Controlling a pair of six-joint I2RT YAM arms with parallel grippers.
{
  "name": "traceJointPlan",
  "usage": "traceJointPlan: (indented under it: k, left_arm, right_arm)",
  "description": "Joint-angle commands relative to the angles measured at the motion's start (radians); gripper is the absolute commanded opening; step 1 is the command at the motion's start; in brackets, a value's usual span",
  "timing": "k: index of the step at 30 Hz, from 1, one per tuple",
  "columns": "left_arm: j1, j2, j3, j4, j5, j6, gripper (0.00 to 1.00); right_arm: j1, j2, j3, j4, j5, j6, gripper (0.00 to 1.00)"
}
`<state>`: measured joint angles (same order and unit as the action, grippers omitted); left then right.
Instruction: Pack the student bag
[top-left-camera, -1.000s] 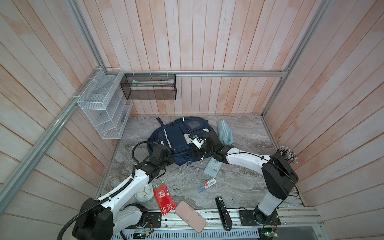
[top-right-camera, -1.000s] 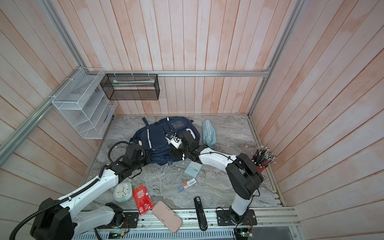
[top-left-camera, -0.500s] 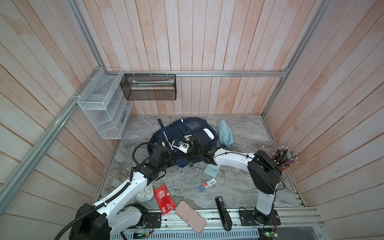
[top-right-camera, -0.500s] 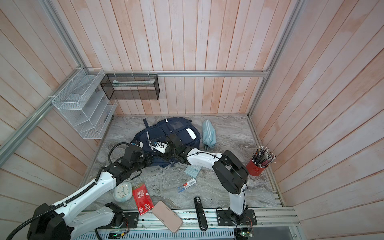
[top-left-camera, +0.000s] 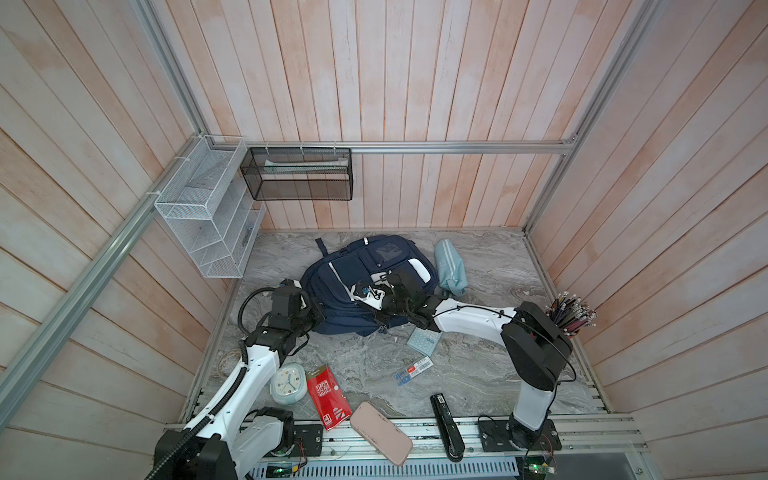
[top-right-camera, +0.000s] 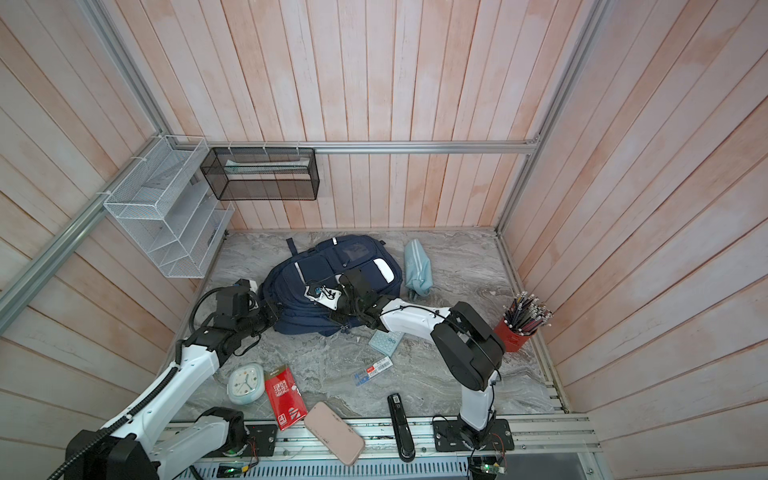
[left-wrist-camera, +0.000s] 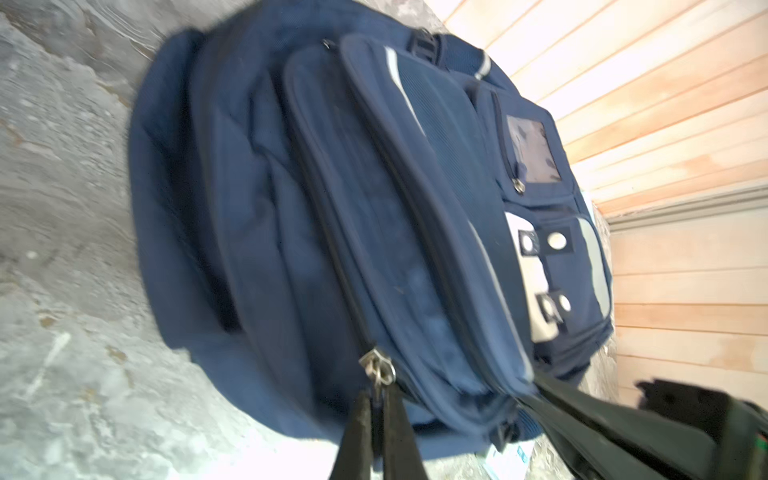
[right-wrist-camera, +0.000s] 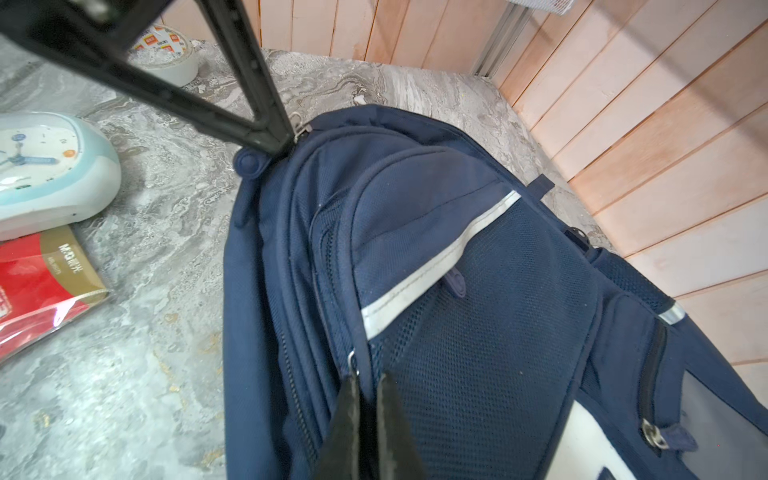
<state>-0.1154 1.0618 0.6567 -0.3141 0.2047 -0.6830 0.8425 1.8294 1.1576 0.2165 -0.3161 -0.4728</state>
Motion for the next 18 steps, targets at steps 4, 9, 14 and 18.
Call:
traceJointPlan:
  k: [4, 9, 14, 18]
  left_arm:
    - [0.108, 0.039, 0.136, 0.056, 0.102, 0.039, 0.00]
    - [0.036, -0.058, 0.119, -0.021, 0.057, 0.043, 0.00]
    - [-0.051, -0.181, 0.060, -0.075, 0.089, -0.053, 0.00]
    - [-0.196, -0.170, 0.007, 0.007, 0.041, -0.108, 0.00]
  right_arm:
    - [-0.128, -0.058, -0.087, -0.014, -0.002, 0.033, 0.00]
    - [-0.198, -0.027, -0.080, 0.070, 0.093, 0.105, 0.00]
    - [-0.208, 0.013, -0.022, 0.093, 0.147, 0.152, 0.00]
    - [-0.205, -0.008, 0.015, 0.055, 0.108, 0.249, 0.46]
